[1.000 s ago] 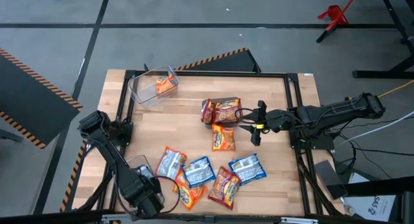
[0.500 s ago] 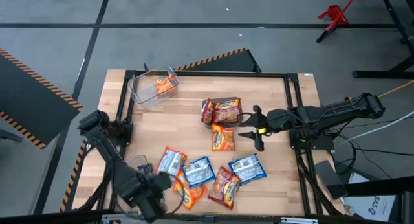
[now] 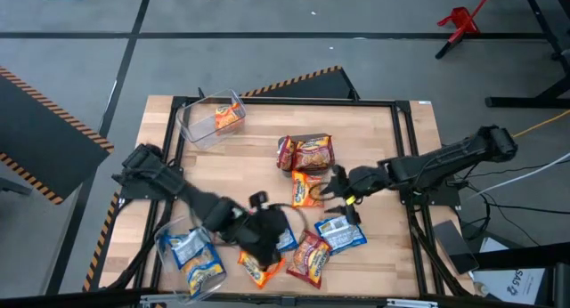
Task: Sort Maruchan noodles
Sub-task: Put the blue noodle pack into the bottom transparent bin
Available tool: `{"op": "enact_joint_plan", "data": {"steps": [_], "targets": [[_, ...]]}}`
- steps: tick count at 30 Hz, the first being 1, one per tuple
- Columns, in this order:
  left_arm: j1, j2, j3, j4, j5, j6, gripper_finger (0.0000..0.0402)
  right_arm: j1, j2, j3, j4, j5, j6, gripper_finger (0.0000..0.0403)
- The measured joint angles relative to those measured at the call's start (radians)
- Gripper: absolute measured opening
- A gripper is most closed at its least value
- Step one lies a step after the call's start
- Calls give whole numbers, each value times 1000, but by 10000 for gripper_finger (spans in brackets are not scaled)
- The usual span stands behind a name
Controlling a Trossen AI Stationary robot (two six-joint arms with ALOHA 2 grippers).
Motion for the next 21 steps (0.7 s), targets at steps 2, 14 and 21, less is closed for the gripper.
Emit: {"op": "enact_joint_plan", "data": {"steps": [2,14,21], "targets": [[29,19,-5,20,74,76,127,15,42,0,18,0,-7,284],[88,122,-170,62,340,48,187,24,219,0,106,28,-42,313],[118,122,-288,132,335,-7,190,24,228,-1,104,27,-27,312]]}}
